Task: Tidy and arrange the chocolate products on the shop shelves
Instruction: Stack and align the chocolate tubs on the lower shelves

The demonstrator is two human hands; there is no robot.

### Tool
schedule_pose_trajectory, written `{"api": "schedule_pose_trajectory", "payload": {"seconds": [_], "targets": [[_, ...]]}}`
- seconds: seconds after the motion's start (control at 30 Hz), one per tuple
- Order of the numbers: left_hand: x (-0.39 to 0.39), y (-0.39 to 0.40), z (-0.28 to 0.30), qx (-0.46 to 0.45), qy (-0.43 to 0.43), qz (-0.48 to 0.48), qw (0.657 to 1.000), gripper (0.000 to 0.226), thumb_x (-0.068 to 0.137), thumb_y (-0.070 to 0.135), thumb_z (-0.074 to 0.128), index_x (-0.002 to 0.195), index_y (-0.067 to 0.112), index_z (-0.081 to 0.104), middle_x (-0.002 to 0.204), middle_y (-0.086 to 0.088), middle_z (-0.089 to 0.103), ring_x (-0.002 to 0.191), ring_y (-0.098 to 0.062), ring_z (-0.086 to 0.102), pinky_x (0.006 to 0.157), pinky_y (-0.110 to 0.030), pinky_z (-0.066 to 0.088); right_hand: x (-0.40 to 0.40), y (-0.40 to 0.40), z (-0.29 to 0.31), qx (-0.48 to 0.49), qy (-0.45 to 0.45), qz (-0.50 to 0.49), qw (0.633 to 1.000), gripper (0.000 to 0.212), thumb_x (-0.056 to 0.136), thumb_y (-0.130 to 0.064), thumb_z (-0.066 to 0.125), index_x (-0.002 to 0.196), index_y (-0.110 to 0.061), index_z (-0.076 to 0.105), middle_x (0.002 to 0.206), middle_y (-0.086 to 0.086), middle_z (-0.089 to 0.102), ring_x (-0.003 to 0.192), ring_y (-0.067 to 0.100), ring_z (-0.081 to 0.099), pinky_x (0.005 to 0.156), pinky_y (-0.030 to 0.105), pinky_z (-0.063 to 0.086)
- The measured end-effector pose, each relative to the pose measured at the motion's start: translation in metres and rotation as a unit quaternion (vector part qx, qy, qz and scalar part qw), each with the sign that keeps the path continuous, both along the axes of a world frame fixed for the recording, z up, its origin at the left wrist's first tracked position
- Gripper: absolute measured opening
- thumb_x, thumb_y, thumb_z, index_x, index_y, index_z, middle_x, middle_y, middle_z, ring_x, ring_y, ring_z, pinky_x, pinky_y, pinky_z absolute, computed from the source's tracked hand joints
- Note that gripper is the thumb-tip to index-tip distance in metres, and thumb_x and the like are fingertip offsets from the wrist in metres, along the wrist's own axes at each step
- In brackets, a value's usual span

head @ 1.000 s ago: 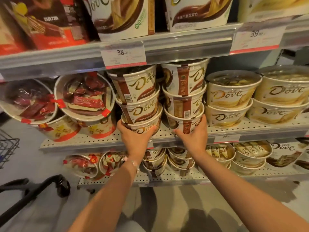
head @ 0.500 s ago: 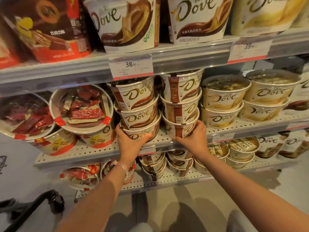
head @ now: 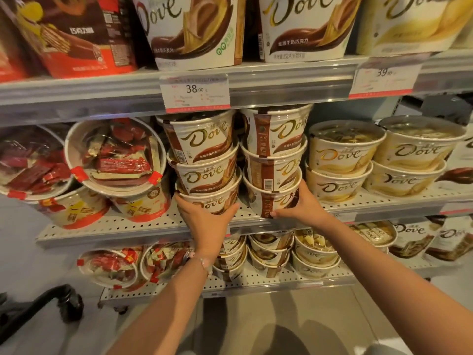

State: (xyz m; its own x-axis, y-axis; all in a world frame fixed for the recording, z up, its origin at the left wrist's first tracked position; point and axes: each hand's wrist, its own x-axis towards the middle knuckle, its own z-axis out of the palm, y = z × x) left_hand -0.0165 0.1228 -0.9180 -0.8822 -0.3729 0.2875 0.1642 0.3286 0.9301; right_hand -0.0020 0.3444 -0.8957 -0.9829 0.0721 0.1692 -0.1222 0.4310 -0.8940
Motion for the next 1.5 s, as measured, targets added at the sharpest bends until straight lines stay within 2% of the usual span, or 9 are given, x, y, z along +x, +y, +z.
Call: {"api": "schedule_pose_trajectory", "payload": {"seconds": [0.1,0.23,0.53,0.7,0.9,1.03,1.1,1.37,1.5], "targets": [[-0.008,0.002,0.002,0.007,0.001,0.030,1.000,0.143,0.038,0.049,0.089,0.146,0.015,0.000,0.149,-0.015,0.022,0.139,-0.027,0.022,0.114,-0.036,0.020,-0.007,0.002,-0.003,-0.006,-0.014,0.012,1.000,0.109,0.056,-0.019,0.089,0.141,-0.019,0.021,0.132,-0.008,0.044,0.118,0.006,0.042,0.092,0.017,0.034],[-0.010,0.003,0.002,-0.016,-0.019,0.056,0.998,0.138,0.039,0.048,0.089,0.144,0.011,0.006,0.146,-0.018,0.030,0.135,-0.031,0.030,0.111,-0.044,0.030,-0.006,-0.002,-0.011,-0.027,0.002,-0.021,0.999,0.110,0.053,-0.020,0.089,0.141,-0.019,0.023,0.135,-0.004,0.045,0.122,0.011,0.042,0.102,0.030,0.037],[-0.011,0.002,0.002,-0.029,-0.011,0.071,0.997,0.136,0.041,0.045,0.091,0.143,0.008,0.009,0.144,-0.018,0.032,0.133,-0.031,0.032,0.111,-0.040,0.029,0.005,-0.038,-0.018,-0.029,0.051,-0.180,0.982,0.114,0.045,-0.029,0.091,0.139,-0.013,0.029,0.136,0.005,0.047,0.127,0.021,0.043,0.107,0.036,0.036],[-0.010,0.004,0.002,-0.025,-0.008,0.073,0.997,0.135,0.042,0.042,0.091,0.143,0.010,0.008,0.143,-0.017,0.032,0.132,-0.030,0.033,0.109,-0.036,0.028,0.008,-0.060,-0.015,-0.026,0.036,-0.277,0.960,0.118,0.048,-0.035,0.090,0.143,-0.010,0.022,0.142,0.010,0.040,0.133,0.026,0.036,0.110,0.043,0.032],[-0.009,0.004,0.001,-0.017,-0.008,0.069,0.997,0.135,0.043,0.042,0.091,0.144,0.012,0.007,0.144,-0.016,0.031,0.133,-0.029,0.032,0.110,-0.036,0.027,0.005,-0.030,-0.011,-0.003,0.046,-0.175,0.983,0.128,0.049,-0.040,0.090,0.147,-0.010,0.013,0.148,0.010,0.026,0.139,0.024,0.022,0.114,0.039,0.024],[-0.010,0.003,-0.001,-0.003,0.000,0.059,0.998,0.132,0.044,0.037,0.092,0.143,0.013,0.009,0.144,-0.014,0.031,0.133,-0.026,0.032,0.105,-0.027,0.024,-0.005,-0.010,-0.001,-0.043,0.025,-0.056,0.997,0.135,0.048,-0.027,0.093,0.147,-0.013,0.002,0.152,0.004,0.021,0.141,0.019,0.021,0.116,0.040,0.021],[-0.011,0.003,-0.002,-0.002,0.001,0.058,0.998,0.131,0.044,0.036,0.092,0.143,0.013,0.009,0.144,-0.014,0.031,0.133,-0.026,0.032,0.104,-0.026,0.024,-0.008,-0.008,-0.001,-0.066,0.017,-0.032,0.997,0.137,0.049,-0.022,0.093,0.146,-0.016,-0.003,0.150,0.000,0.021,0.140,0.016,0.022,0.116,0.035,0.022],[-0.012,0.002,-0.003,0.002,0.005,0.060,0.998,0.131,0.043,0.036,0.092,0.143,0.012,0.010,0.143,-0.013,0.032,0.132,-0.025,0.032,0.104,-0.025,0.023,-0.009,-0.020,-0.010,-0.064,0.038,-0.131,0.989,0.139,0.038,-0.038,0.093,0.146,-0.019,0.009,0.148,0.001,0.032,0.136,0.017,0.031,0.109,0.028,0.025],[-0.012,0.003,-0.002,0.000,0.008,0.063,0.998,0.130,0.042,0.036,0.092,0.142,0.011,0.012,0.143,-0.013,0.033,0.132,-0.024,0.033,0.104,-0.024,0.023,-0.006,-0.034,-0.014,-0.052,0.048,-0.198,0.978,0.137,0.037,-0.044,0.092,0.146,-0.015,0.013,0.148,0.005,0.034,0.136,0.021,0.032,0.113,0.038,0.029]]}}
